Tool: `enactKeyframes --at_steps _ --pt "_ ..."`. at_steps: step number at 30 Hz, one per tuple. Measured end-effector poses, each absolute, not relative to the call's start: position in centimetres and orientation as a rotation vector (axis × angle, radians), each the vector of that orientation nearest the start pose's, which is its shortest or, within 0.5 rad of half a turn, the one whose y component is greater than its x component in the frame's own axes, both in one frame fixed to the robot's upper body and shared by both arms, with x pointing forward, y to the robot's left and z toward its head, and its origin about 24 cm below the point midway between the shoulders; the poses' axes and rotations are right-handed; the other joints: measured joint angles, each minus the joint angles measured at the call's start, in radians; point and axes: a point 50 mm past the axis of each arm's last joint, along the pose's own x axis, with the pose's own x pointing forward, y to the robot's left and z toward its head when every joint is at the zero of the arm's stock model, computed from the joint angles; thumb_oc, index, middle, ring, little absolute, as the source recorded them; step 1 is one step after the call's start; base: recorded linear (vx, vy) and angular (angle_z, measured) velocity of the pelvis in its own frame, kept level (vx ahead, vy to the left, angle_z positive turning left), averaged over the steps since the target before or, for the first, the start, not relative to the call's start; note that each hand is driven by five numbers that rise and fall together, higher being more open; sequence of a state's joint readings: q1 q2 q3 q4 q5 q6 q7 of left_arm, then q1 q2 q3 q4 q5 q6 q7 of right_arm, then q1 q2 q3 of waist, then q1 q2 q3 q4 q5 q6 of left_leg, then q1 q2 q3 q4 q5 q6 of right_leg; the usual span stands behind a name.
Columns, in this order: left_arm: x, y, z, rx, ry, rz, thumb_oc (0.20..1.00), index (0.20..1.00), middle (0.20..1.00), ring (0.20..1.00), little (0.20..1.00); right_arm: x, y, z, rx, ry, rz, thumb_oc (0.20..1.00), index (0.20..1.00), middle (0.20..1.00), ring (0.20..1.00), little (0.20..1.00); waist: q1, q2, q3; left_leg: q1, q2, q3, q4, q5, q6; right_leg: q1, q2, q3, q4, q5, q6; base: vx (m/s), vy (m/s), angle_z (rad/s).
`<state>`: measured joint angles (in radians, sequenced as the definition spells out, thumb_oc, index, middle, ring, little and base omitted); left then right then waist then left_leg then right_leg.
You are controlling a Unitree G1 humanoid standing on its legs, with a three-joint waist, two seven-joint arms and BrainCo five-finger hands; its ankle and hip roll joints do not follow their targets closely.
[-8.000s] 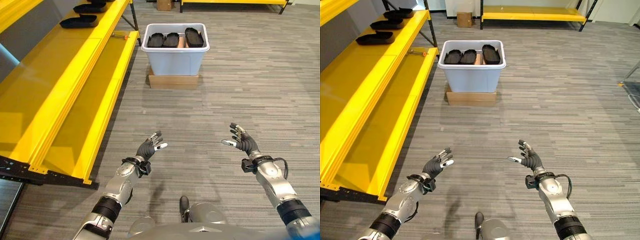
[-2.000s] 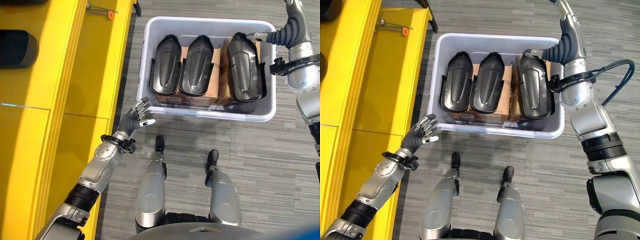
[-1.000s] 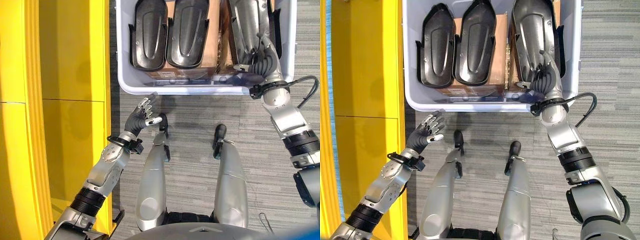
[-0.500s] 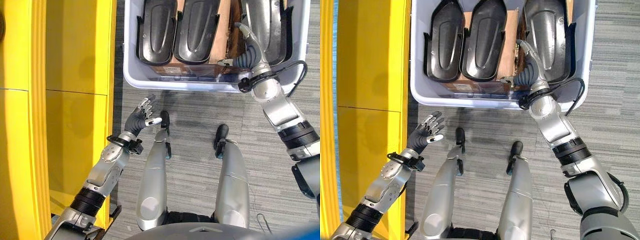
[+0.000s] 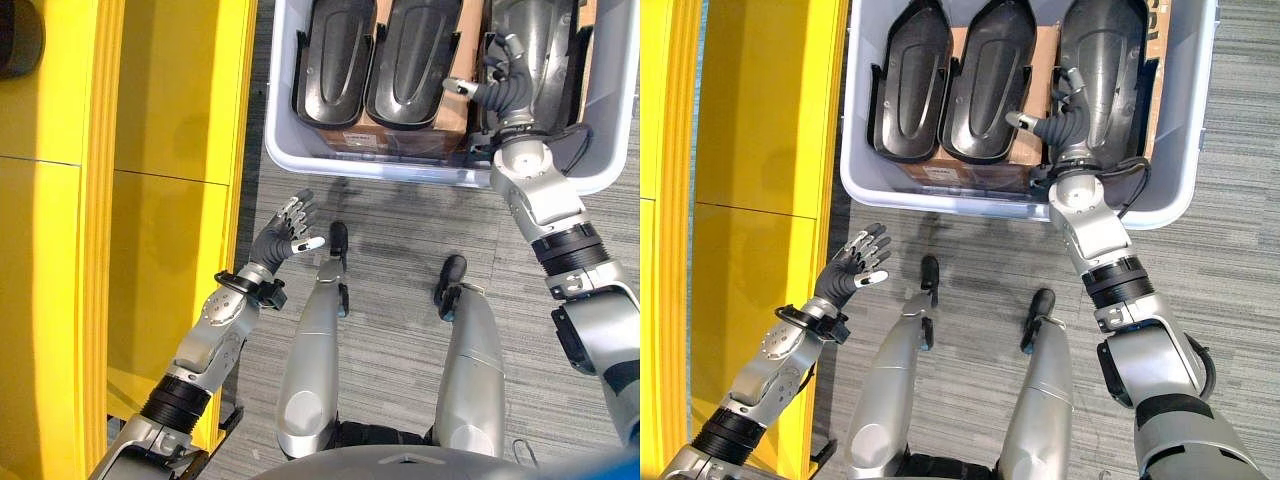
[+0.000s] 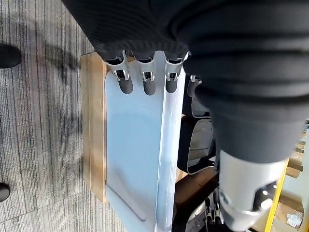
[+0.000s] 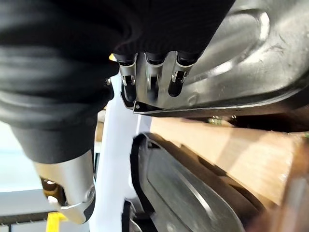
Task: Move parts from the plastic box to the shelf.
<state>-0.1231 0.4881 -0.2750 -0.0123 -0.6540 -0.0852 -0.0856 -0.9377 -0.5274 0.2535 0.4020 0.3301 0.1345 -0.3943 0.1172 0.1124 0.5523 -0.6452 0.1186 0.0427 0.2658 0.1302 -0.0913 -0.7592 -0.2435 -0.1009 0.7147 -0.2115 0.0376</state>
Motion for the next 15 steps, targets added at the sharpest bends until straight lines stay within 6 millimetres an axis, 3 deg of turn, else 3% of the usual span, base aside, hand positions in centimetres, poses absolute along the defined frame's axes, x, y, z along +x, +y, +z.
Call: enactKeyframes --at_steps 5,8,11,15 --pt "26.5 16.7 7.4 -0.163 -0.062 -0.358 1.0 1.0 1.0 1.0 1.0 37.6 -16.1 25.0 -0.25 -0.426 -0.137 1.0 1.0 1.0 1.0 1.0 -0.01 0.006 -0.001 0.002 0.0 0.0 -0.003 0.001 0.001 0.0 0.0 0.0 0.0 0.0 -0.001 0.0 0.006 0.0" --pt "26.5 16.6 7.4 -0.163 -0.066 -0.36 1.0 1.0 1.0 1.0 1.0 37.4 -15.6 25.1 -0.309 -0.475 -0.193 1.0 1.0 1.0 1.0 1.0 -0.011 0.006 -0.002 0.003 0.0 0.002 -0.004 0.001 0.001 0.0 0.0 0.001 0.0 0.0 0.001 0.0 0.033 0.0" --pt "26.4 16.4 7.3 -0.164 -0.064 -0.366 1.0 1.0 1.0 1.0 1.0 36.6 -16.3 26.7 -0.372 -0.63 -0.3 1.0 1.0 1.0 1.0 1.0 -0.014 0.006 -0.002 0.004 -0.003 0.003 -0.005 0.001 0.001 0.0 -0.002 0.002 0.0 0.001 0.002 0.0 0.01 0.0" --pt "26.2 16.0 7.1 -0.166 -0.053 -0.38 1.0 1.0 1.0 1.0 1.0 34.3 -14.5 29.4 -0.388 -0.861 -0.245 1.0 1.0 1.0 1.0 1.0 -0.017 0.007 -0.002 0.016 -0.003 0.004 -0.008 0.003 -0.001 0.003 -0.001 0.006 0.002 0.001 0.001 -0.01 0.019 -0.05"
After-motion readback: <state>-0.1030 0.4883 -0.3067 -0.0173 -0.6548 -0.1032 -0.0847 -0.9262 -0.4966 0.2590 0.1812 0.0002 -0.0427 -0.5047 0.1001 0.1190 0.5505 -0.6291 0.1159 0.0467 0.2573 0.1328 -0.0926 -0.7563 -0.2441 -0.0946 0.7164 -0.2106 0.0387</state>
